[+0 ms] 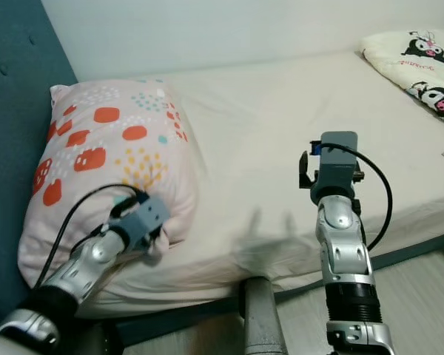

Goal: Clean up the room

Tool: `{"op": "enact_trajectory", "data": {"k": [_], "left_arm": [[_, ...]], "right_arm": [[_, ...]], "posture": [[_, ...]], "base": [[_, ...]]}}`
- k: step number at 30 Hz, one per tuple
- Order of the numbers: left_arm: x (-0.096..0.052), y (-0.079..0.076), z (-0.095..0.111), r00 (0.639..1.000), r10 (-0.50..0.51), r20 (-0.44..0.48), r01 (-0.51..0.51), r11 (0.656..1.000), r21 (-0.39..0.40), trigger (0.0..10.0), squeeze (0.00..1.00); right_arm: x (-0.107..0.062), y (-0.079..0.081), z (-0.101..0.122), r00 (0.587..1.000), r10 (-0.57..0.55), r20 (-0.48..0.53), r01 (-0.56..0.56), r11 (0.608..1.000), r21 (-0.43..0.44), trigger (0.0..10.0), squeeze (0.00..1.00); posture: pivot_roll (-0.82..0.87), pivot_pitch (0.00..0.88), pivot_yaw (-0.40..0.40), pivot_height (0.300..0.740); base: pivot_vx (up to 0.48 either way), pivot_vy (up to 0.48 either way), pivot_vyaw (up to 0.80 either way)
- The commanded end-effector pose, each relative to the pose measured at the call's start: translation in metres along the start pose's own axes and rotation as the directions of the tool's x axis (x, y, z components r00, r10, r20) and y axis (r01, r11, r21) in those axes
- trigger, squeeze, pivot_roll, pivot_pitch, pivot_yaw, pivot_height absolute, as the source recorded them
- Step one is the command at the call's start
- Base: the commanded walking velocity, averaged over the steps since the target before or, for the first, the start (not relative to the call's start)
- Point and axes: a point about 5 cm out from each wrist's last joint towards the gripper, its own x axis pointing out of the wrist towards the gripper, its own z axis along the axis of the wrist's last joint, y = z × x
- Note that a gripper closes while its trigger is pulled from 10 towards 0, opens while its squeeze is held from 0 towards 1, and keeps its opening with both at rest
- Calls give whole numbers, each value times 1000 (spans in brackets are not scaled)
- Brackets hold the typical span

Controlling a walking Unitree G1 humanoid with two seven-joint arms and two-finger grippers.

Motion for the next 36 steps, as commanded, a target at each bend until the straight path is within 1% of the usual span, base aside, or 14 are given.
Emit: {"op": "enact_trajectory", "data": {"k": [1, 2, 3, 4, 8, 11, 15, 17, 19, 20, 25, 31, 35, 36], "left_arm": [[-10, -19, -34, 980, -125, -152, 126, 992, -2, 10000, 0], [-12, -26, -39, 968, -188, -166, 192, 981, 13, 2980, 0], [-12, -26, -39, 968, -188, -166, 192, 981, 13, 2980, 0], [-14, -29, -41, 964, -204, -171, 212, 977, 28, 0, 0], [-14, -29, -41, 968, -187, -170, 198, 979, 51, 0, 0], [-13, -19, -41, 979, -116, -168, 135, 985, 108, 0, 0], [-14, -15, -42, 981, -98, -170, 119, 986, 120, 0, 0], [-16, -7, -44, 981, -77, -180, 103, 985, 139, 0, 0], [-25, 12, -52, 976, -48, -215, 86, 981, 174, 0, 0], [-25, 12, -52, 976, -48, -215, 86, 981, 174, 0, 0], [-50, 47, -67, 951, -41, -306, 117, 965, 236, 0, 0], [-62, 58, -71, 935, -72, -347, 148, 969, 197, 0, 0], [-71, 49, -72, 913, -176, -368, 240, 961, 136, 0, 0], [-75, 41, -71, 896, -244, -372, 300, 948, 102, 0, 0]], "right_arm": [[1, 0, 2, 1000, -4, 13, 4, 1000, 6, 10000, 0], [1, 0, 2, 1000, -5, 13, 5, 1000, 7, 10000, 0], [1, 0, 2, 1000, -5, 13, 5, 1000, 7, 10000, 0], [1, 0, 2, 1000, -7, 14, 7, 1000, 7, 10000, 0], [1, -1, 3, 1000, -10, 15, 10, 1000, 7, 10000, 0], [0, -2, 4, 1000, -14, 17, 14, 1000, 9, 10000, 0], [0, -2, 4, 1000, -14, 17, 14, 1000, 9, 10000, 0], [0, -2, 4, 1000, -14, 17, 14, 1000, 10, 10000, 0], [1, -1, 4, 1000, -12, 16, 12, 1000, 13, 10000, 0], [1, -1, 4, 1000, -12, 16, 12, 1000, 13, 10000, 0], [0, 1, 4, 1000, -8, 14, 7, 1000, 18, 10000, 0], [0, 1, 3, 1000, -7, 10, 7, 1000, 17, 10000, 0], [0, 1, 3, 1000, -7, 8, 7, 1000, 18, 10000, 0], [0, 1, 3, 1000, -7, 8, 7, 1000, 19, 10000, 0]], "posture": [[-144, 80, 8, 511], [-143, 80, 8, 511], [-143, 80, 8, 511], [-145, 81, 9, 511], [-146, 82, 9, 511], [-149, 82, 9, 511], [-146, 84, 9, 511], [-142, 84, 8, 511], [-138, 85, 10, 511], [-138, 85, 10, 511], [-134, 88, 10, 511], [-127, 92, 10, 511], [-128, 94, 10, 511], [-130, 95, 11, 511]], "base": [[0, 0, 0], [0, 0, 0], [0, 0, 0], [0, 0, 0], [0, 0, 0], [0, 0, 0], [0, 0, 0], [0, 0, 0], [0, 0, 0], [0, 0, 0], [0, 0, 0], [0, 0, 0], [0, 0, 0], [0, 0, 0]]}}
